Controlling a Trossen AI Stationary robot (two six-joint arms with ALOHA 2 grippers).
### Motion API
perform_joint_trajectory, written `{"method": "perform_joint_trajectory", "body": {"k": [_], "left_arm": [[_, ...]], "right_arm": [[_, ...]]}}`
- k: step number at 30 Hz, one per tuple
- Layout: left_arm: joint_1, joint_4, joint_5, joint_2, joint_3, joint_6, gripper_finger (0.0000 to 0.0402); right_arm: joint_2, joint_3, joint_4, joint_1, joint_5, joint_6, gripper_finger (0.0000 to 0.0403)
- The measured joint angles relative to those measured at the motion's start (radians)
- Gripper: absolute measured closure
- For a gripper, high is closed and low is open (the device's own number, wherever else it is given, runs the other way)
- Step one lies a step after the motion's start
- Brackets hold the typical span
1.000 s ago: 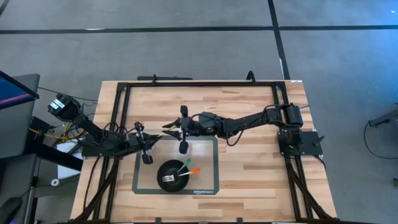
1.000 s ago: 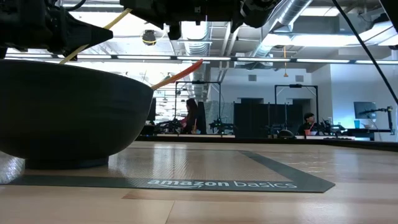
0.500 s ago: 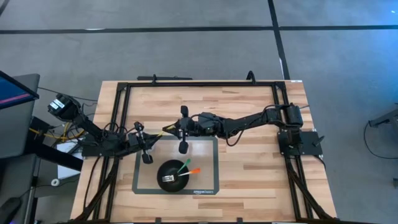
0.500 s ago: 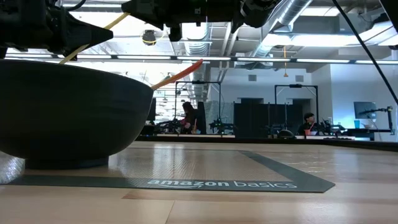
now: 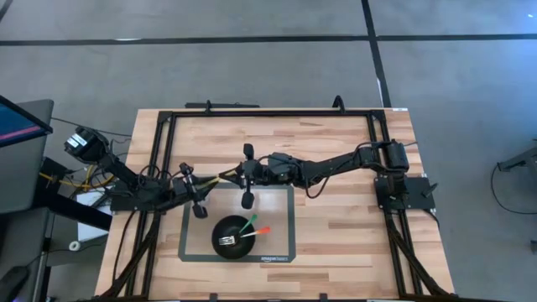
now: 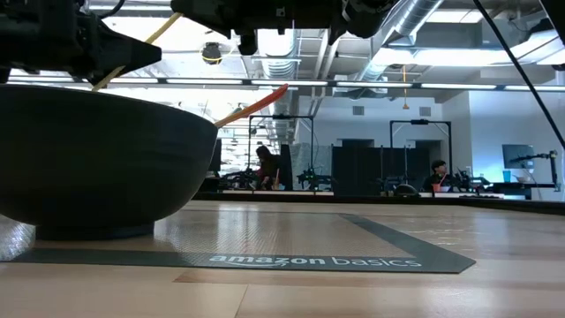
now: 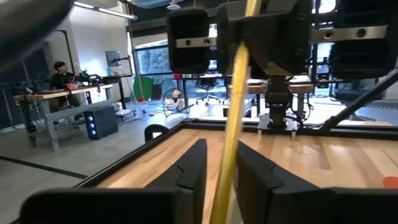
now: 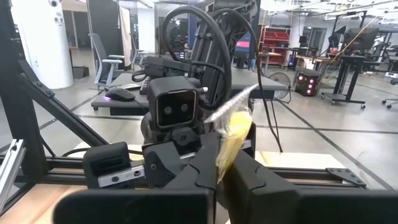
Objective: Pick & Place Utensil
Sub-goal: Put the yellow straw into the white cup on the mat
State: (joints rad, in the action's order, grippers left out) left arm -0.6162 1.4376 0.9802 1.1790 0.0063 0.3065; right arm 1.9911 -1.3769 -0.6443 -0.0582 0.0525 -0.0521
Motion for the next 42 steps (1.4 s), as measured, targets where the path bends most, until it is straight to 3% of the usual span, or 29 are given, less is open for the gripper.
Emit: {"method": "perform_joint_trajectory", "body": {"k": [8, 14, 20, 25, 32, 42], "left_arm": [[0.018, 0.003, -0.002, 0.0, 0.0, 0.0, 0.0283], [0.017, 0.004, -0.07, 0.0, 0.02, 0.003, 0.0256], [0.017, 0.003, -0.052, 0.0, 0.062, 0.102, 0.0238], [0.0, 0.005, -0.041, -0.01, 0.094, 0.162, 0.0233], [-0.062, 0.003, 0.082, -0.041, 0.095, 0.161, 0.024], [-0.085, 0.002, 0.093, -0.041, 0.095, 0.161, 0.025]], "right_arm": [[0.0, 0.0, 0.002, 0.0, 0.0, 0.0, 0.0398], [0.008, -0.002, 0.002, 0.01, 0.0, -0.003, 0.0401], [0.008, -0.081, 0.068, 0.016, -0.003, -0.008, 0.0402], [0.029, -0.178, 0.32, 0.007, -0.004, -0.011, 0.0402], [0.026, -0.184, 0.238, -0.001, -0.004, -0.03, 0.0403], [0.027, -0.184, 0.269, 0.0, -0.023, -0.063, 0.0379]]}}
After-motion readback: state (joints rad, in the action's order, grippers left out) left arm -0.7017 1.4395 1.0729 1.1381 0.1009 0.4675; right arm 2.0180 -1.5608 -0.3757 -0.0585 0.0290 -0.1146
